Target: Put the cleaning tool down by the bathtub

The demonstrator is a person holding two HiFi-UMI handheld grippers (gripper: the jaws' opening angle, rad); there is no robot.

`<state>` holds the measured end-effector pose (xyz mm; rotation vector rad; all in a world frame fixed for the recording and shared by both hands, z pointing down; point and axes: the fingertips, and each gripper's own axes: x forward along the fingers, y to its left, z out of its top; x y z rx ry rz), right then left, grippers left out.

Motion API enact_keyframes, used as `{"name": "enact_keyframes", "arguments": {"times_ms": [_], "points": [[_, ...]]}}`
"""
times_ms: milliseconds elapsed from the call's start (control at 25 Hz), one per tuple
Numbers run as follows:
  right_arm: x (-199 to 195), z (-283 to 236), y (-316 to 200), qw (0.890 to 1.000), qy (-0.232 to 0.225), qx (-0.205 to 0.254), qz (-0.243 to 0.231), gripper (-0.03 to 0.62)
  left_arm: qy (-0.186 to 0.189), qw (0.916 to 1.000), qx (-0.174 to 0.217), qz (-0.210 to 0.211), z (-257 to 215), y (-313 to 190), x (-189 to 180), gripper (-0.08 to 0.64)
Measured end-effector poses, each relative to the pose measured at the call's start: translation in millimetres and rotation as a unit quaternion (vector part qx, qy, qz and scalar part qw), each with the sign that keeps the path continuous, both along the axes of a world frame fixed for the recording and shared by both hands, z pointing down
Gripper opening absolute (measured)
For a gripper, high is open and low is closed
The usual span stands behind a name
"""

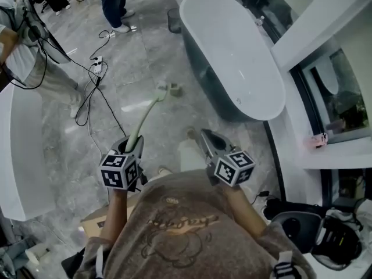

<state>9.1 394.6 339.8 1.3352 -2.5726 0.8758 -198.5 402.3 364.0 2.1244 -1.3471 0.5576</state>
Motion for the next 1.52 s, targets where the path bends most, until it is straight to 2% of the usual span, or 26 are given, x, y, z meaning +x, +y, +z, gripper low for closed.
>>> {"name": "enact_keyframes", "arguments": {"times_ms": [280,560,1160,1520], "points": [[-20,42,5,1.0,-0.003,0.009,-0.009,0.0,0.004,0.9999,0.008,-0.007,43,10,-13,0.077],[-12,29,-85,1.0,-0.002,-0.012,-0.007,0.0,-0.003,0.9999,-0.011,-0.001,16,-79,-3,0.077],[10,32,-228,1.0,-0.009,-0.025,-0.007,0.0,-0.006,0.9995,-0.032,0.004,18,-217,28,0.077],[38,26,-332,0.999,-0.013,-0.024,-0.036,0.0,-0.007,0.9991,-0.027,-0.031,11,-301,53,0.077]]}}
